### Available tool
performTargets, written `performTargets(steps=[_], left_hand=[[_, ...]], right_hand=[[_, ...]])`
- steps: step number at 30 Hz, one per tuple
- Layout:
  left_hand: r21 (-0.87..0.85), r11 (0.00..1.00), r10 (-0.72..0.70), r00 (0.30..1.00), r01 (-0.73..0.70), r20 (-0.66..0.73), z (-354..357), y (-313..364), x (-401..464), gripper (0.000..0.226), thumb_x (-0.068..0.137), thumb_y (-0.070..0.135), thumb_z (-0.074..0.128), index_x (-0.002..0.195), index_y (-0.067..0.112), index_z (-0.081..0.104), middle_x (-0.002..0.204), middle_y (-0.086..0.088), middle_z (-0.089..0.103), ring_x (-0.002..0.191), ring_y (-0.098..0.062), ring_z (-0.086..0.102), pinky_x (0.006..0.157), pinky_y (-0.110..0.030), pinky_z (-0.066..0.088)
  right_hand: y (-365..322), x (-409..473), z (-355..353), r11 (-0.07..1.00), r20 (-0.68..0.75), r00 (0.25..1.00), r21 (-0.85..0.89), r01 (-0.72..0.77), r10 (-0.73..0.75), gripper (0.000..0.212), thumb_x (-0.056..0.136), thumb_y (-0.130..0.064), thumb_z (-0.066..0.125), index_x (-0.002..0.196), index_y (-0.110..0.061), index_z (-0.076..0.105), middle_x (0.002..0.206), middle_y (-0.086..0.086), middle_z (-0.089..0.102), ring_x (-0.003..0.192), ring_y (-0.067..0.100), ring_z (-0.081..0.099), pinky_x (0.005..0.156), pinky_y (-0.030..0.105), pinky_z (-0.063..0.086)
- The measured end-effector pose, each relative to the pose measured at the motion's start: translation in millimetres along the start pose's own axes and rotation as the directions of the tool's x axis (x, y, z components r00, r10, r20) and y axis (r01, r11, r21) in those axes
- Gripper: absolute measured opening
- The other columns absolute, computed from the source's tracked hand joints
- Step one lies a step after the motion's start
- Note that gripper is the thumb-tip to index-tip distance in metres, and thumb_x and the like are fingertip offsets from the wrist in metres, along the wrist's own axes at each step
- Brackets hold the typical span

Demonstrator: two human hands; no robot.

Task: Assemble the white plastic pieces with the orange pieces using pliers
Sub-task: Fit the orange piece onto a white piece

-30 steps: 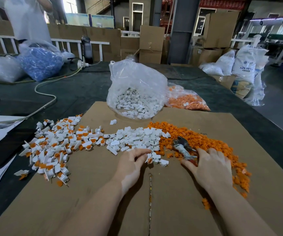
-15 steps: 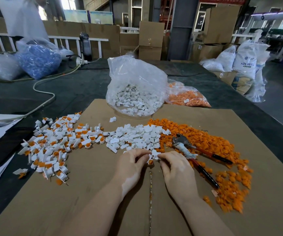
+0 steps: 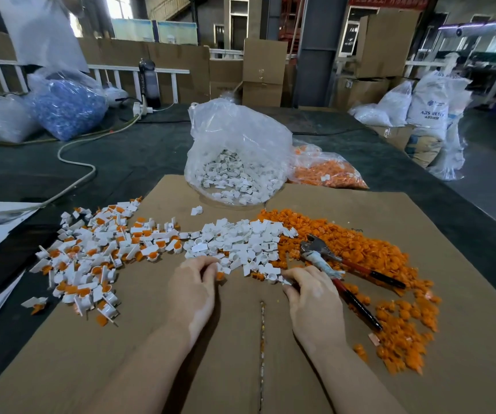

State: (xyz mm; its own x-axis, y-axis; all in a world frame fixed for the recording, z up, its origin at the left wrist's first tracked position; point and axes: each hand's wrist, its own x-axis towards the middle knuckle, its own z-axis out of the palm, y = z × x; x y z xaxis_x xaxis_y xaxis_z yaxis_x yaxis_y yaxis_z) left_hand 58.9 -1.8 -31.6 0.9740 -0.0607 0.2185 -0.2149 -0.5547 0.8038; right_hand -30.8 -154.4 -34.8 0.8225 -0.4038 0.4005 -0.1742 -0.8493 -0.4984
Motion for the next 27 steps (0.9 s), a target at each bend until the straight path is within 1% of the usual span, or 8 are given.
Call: performTargets(steps=[4,8,11,15,18,20,23,27], left_hand=[[0.106,0.993,-0.046,0.992,0.059,-0.117,-20,-14,11,0.023,0.095,0.014,0.050,0.111,0.010,0.066,0.114,-0.010,0.061,0.102,-0.018,0.050,0.087,-0.028,0.037],[0.193,0.968,-0.117,0.971,0.158,-0.209,-28,-11,13,0.023,0.095,0.019,0.050,0.112,0.018,0.065,0.117,-0.011,0.050,0.116,-0.028,0.039,0.096,-0.037,0.035],[0.196,0.979,-0.012,0.969,0.061,-0.246,-24,-4,6,0.019,0.092,0.020,0.055,0.108,0.021,0.065,0.107,-0.002,0.045,0.114,-0.022,0.034,0.096,-0.035,0.030],[-0.007,0.977,0.212,0.975,-0.212,-0.066,-9,17,-5,0.013,0.086,0.007,0.063,0.092,0.016,0.070,0.092,0.005,0.048,0.094,-0.016,0.046,0.081,-0.016,0.034],[-0.115,0.953,0.299,0.937,-0.282,0.180,6,31,-16,0.018,0.087,0.013,0.062,0.102,0.017,0.071,0.089,0.009,0.054,0.085,-0.005,0.051,0.075,-0.008,0.035],[-0.186,0.952,0.287,0.918,-0.242,0.274,15,36,-20,0.021,0.087,0.018,0.063,0.107,0.019,0.069,0.093,0.007,0.058,0.084,0.000,0.051,0.073,-0.003,0.035],[-0.301,0.949,0.190,0.933,-0.094,0.307,20,41,-22,0.015,0.082,0.016,0.068,0.097,0.013,0.069,0.090,0.000,0.062,0.081,-0.005,0.056,0.069,-0.005,0.039],[-0.272,0.960,0.156,0.938,-0.070,0.309,20,38,-22,0.007,0.084,0.016,0.067,0.080,0.013,0.063,0.078,-0.002,0.061,0.070,-0.008,0.052,0.060,-0.010,0.038]], right_hand=[[0,-1,0,0.999,-0.039,0.999,0.051,-0.001,0.003,0.019,0.086,-0.006,0.063,0.104,-0.011,0.069,0.101,0.002,0.065,0.102,0.019,0.056,0.090,0.030,0.042],[0,0,-2,0.993,-0.025,1.000,0.115,-0.010,0.013,0.020,0.090,-0.007,0.059,0.106,-0.014,0.068,0.103,-0.003,0.063,0.103,0.010,0.053,0.087,0.015,0.036],[-2,1,-5,0.970,-0.001,0.999,0.240,-0.031,0.032,0.017,0.091,-0.008,0.057,0.103,-0.015,0.066,0.100,-0.008,0.062,0.097,0.003,0.053,0.080,0.004,0.034],[-5,3,-10,0.879,0.069,0.994,0.464,-0.109,0.087,0.017,0.091,-0.007,0.057,0.098,-0.021,0.064,0.095,-0.011,0.063,0.091,-0.005,0.055,0.076,0.004,0.040],[-7,3,-16,0.826,0.095,0.993,0.553,-0.110,0.069,0.021,0.089,-0.003,0.057,0.094,-0.022,0.064,0.089,-0.012,0.064,0.088,-0.006,0.057,0.074,0.006,0.043],[-8,3,-19,0.808,0.110,0.993,0.582,-0.097,0.040,0.021,0.088,0.000,0.058,0.093,-0.020,0.064,0.087,-0.010,0.065,0.086,-0.004,0.059,0.072,0.007,0.044],[-8,3,-19,0.798,0.138,0.990,0.594,-0.098,0.019,0.019,0.088,0.000,0.058,0.095,-0.017,0.065,0.087,-0.008,0.066,0.085,-0.004,0.060,0.071,0.008,0.045],[-6,2,-13,0.849,0.109,0.993,0.520,-0.097,0.047,0.017,0.089,-0.008,0.060,0.099,-0.021,0.063,0.092,-0.010,0.064,0.087,-0.004,0.058,0.075,0.009,0.045]])
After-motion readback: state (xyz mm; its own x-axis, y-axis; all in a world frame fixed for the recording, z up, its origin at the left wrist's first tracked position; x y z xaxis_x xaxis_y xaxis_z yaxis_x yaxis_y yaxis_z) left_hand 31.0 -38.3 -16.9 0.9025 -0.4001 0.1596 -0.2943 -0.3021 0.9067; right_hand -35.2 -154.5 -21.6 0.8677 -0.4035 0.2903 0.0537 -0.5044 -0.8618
